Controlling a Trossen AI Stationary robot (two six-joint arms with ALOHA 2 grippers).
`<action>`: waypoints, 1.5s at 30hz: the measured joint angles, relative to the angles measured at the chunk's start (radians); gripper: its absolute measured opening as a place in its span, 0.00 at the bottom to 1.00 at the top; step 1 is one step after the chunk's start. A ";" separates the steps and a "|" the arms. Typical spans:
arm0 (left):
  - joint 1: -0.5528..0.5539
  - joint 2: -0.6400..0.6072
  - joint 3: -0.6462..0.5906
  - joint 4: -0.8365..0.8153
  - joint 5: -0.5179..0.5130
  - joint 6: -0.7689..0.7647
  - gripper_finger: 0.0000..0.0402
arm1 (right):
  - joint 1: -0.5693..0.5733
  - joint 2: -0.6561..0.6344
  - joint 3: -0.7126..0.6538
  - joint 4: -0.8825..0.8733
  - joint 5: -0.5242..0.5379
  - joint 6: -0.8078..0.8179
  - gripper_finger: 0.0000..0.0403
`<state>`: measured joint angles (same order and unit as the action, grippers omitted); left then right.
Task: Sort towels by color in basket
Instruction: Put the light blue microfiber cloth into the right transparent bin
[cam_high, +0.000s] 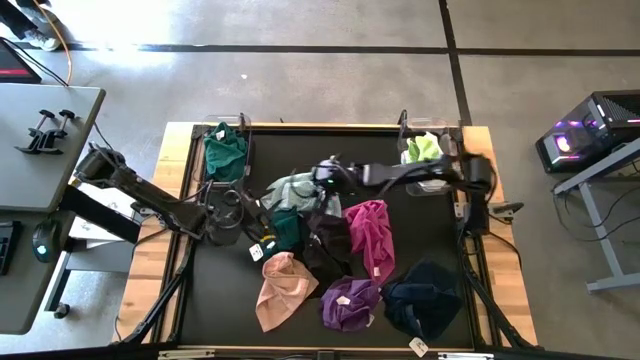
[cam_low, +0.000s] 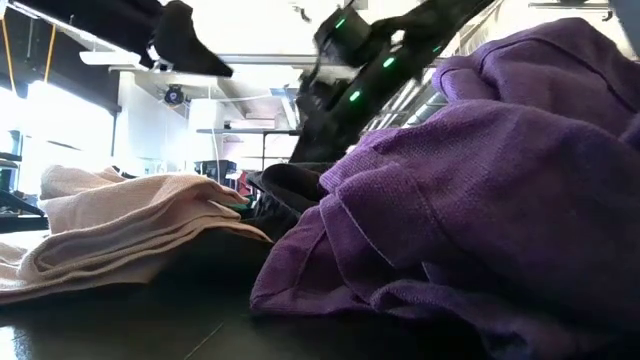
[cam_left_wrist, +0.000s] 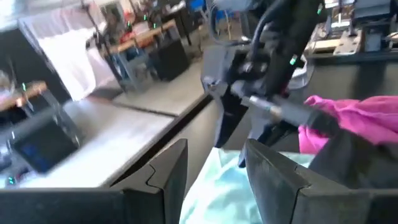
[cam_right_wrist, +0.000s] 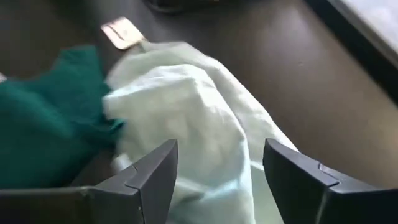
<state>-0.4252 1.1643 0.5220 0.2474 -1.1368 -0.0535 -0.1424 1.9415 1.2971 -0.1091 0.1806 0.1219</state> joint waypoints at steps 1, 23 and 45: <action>0.002 -0.014 0.000 -0.050 0.000 -0.053 0.36 | -0.007 0.039 0.030 -0.009 -0.009 -0.004 0.55; -0.077 -0.147 -0.001 -0.671 0.035 -0.633 0.25 | 0.081 0.110 0.112 -0.292 0.189 0.030 0.02; -0.108 -0.146 -0.002 -0.687 -0.080 -0.651 0.24 | -0.167 -0.952 -0.186 -1.011 0.886 0.478 0.02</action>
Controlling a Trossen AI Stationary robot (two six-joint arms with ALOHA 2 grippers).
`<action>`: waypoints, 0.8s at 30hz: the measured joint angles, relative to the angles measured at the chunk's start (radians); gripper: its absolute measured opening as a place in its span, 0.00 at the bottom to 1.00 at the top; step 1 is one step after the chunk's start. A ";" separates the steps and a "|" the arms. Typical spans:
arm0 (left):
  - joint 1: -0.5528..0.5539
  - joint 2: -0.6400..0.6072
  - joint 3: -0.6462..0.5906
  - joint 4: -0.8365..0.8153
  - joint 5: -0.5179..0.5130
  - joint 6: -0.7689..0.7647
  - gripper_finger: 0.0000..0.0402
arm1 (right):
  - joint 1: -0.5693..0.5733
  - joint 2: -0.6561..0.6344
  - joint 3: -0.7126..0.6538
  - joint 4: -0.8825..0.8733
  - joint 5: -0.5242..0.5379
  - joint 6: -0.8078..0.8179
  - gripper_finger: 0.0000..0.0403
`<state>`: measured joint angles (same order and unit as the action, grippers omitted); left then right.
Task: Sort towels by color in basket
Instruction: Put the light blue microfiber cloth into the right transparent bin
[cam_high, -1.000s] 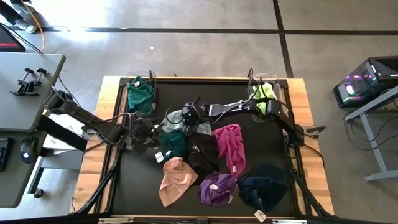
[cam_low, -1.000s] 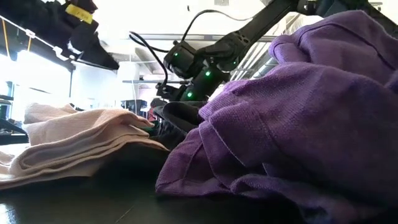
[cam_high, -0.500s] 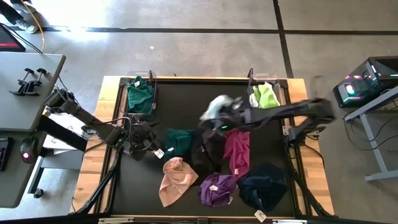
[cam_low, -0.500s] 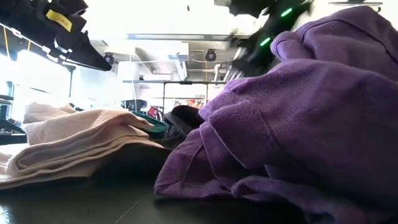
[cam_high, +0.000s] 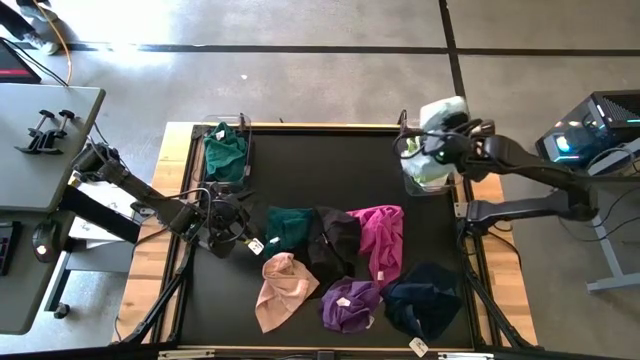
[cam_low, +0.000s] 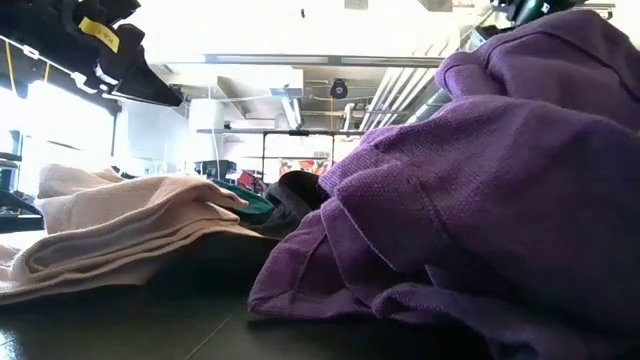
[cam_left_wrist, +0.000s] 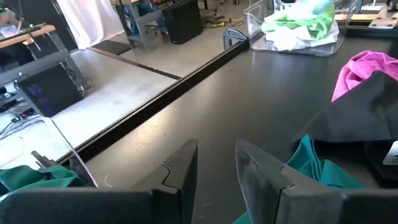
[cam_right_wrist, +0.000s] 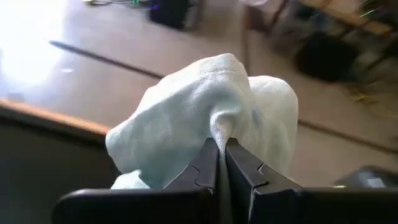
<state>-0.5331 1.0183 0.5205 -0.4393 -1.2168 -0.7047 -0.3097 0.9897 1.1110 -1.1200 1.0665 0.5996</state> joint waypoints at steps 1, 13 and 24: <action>0.000 0.000 0.000 0.000 -0.001 0.000 0.24 | -0.014 0.009 0.000 0.008 0.021 -0.029 0.02; 0.000 0.000 0.000 -0.005 -0.001 0.001 0.24 | -0.136 0.167 -0.144 0.156 0.033 -0.398 0.01; -0.004 0.000 0.000 -0.005 0.000 0.018 0.24 | -0.145 0.167 -0.518 0.579 -0.398 -0.432 0.02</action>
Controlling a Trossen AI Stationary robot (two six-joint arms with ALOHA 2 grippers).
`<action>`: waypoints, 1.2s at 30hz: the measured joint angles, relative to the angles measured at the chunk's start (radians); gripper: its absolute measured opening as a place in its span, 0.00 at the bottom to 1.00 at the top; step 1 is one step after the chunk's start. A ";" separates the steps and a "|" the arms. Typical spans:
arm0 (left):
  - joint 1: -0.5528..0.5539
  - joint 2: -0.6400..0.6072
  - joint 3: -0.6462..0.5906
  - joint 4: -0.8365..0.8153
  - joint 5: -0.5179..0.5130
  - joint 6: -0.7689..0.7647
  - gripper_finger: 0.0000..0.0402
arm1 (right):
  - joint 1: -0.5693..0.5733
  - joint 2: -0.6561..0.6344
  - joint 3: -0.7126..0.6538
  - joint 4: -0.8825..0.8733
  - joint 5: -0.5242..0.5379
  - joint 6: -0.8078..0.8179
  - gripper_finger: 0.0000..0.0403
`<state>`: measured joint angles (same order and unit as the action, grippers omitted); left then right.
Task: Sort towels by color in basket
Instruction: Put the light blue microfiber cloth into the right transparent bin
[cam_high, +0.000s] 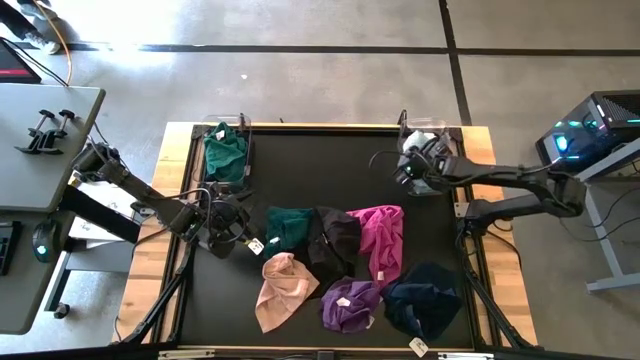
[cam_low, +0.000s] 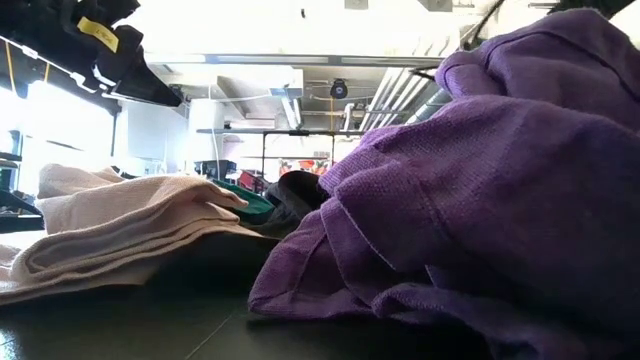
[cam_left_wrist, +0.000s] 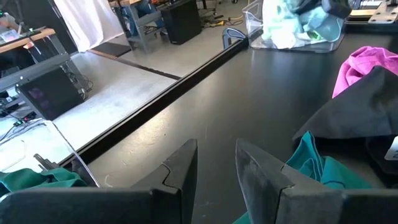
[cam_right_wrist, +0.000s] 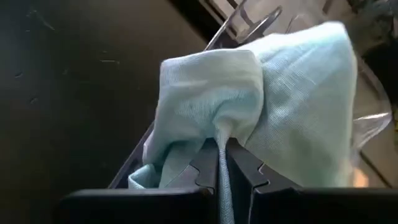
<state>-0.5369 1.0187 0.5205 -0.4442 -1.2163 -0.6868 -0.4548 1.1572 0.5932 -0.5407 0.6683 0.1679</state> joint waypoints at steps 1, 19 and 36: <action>0.000 0.000 0.000 0.000 0.000 0.000 0.24 | -0.008 0.000 -0.016 0.024 -0.003 0.014 0.03; 0.000 0.000 0.000 0.002 0.000 -0.010 0.24 | -0.209 -0.001 0.359 -0.410 -0.286 0.140 0.46; -0.001 0.000 0.000 -0.001 0.002 -0.017 0.24 | -0.301 0.001 -0.055 0.142 -0.150 0.245 0.04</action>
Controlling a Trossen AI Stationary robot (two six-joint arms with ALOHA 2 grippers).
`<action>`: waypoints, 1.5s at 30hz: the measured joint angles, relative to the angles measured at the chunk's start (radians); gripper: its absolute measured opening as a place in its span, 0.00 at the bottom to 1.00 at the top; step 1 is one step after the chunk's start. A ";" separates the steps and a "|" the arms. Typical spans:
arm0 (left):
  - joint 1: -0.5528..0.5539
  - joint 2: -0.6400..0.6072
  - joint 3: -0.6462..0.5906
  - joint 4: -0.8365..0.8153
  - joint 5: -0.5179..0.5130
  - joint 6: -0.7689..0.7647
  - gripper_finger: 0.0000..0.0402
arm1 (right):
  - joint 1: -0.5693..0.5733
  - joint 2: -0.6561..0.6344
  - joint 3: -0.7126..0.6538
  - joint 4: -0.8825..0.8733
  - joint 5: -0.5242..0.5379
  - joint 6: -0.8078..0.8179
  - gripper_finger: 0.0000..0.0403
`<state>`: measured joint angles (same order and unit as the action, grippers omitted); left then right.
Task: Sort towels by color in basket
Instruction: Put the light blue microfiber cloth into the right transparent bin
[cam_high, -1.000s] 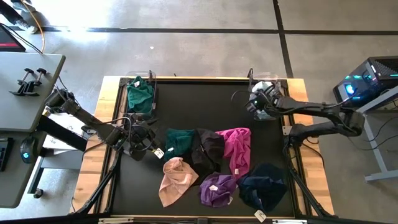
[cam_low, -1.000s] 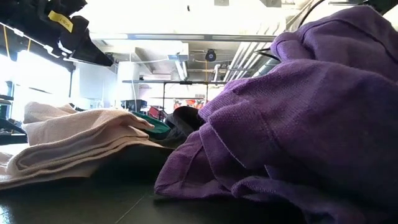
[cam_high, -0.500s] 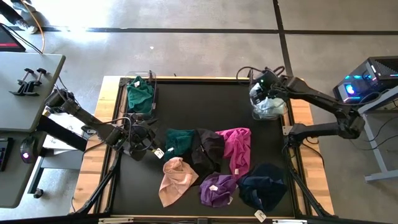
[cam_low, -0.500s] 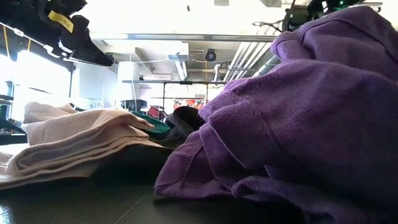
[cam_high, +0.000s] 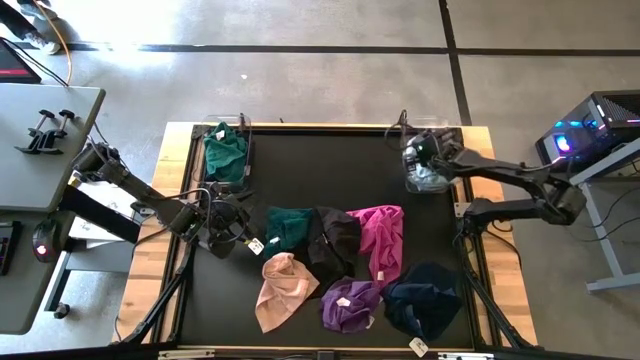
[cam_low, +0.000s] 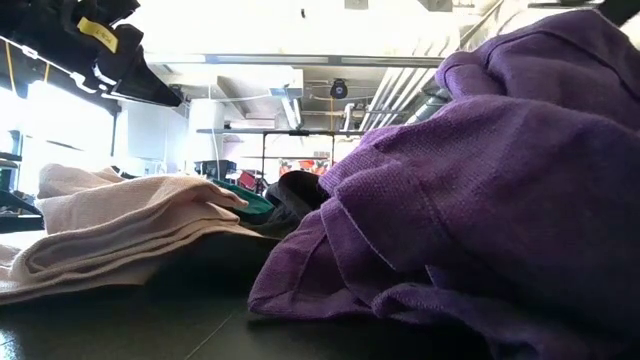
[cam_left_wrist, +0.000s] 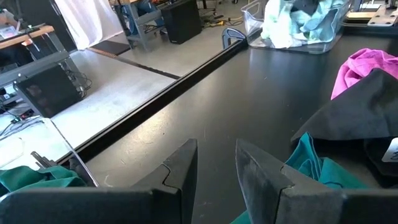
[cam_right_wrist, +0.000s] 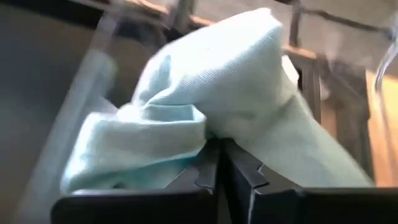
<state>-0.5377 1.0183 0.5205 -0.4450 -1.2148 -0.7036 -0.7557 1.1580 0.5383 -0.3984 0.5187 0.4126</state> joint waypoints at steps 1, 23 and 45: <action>0.000 0.000 0.000 0.000 0.000 0.000 0.24 | -0.008 0.000 -0.025 0.034 0.002 0.010 0.06; 0.000 0.000 0.000 0.000 0.000 -0.002 0.24 | -0.075 -0.002 0.487 -0.732 -0.136 0.007 0.39; 0.000 0.000 0.000 0.001 0.000 0.019 0.24 | -0.107 0.168 0.210 -0.520 -0.260 -0.034 0.22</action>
<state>-0.5373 1.0183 0.5203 -0.4442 -1.2152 -0.6847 -0.8622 1.3258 0.7486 -0.9186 0.2583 0.3789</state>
